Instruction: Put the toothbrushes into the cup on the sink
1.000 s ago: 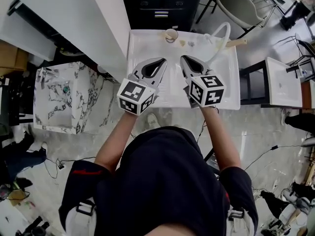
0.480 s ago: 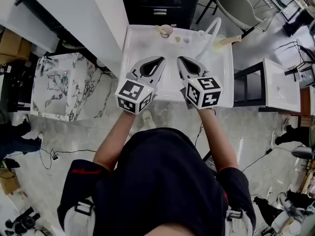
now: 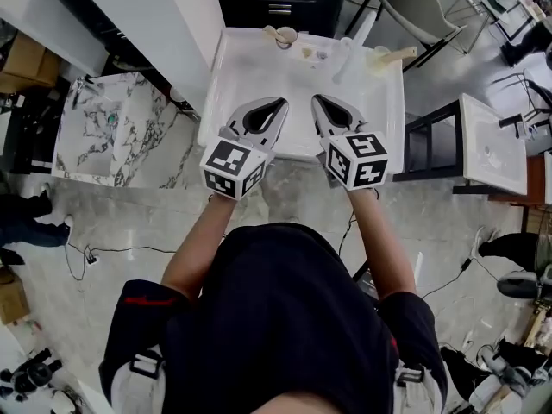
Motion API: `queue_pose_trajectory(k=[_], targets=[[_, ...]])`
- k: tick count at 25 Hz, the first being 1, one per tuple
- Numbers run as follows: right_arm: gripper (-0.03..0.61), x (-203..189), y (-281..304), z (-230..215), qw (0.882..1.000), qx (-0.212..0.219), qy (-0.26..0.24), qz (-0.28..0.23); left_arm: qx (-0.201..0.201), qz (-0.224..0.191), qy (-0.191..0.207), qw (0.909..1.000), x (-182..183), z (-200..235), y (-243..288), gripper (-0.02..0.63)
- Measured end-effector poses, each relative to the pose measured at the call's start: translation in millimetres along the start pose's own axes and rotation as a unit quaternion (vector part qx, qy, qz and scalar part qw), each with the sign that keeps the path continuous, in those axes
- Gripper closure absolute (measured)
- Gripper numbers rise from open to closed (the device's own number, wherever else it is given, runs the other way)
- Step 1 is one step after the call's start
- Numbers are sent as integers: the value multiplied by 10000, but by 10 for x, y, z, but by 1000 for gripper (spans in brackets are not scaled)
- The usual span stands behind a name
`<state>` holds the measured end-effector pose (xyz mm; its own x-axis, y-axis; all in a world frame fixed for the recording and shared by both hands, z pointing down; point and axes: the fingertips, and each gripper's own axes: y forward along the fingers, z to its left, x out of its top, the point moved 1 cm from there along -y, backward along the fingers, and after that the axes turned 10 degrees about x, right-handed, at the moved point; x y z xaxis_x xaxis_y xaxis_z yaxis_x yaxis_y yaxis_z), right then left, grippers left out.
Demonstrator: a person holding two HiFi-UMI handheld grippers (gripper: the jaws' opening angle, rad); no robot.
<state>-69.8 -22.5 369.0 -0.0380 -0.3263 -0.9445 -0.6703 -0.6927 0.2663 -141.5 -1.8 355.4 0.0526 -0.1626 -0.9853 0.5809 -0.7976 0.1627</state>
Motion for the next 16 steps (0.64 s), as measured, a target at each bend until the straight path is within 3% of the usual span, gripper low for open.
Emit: queue_pose_trajectory(k=[16], targets=[[543,-220,-673,323,9998,115,-113,-69,163,-48,104,9998,-96,-584,-505,594]])
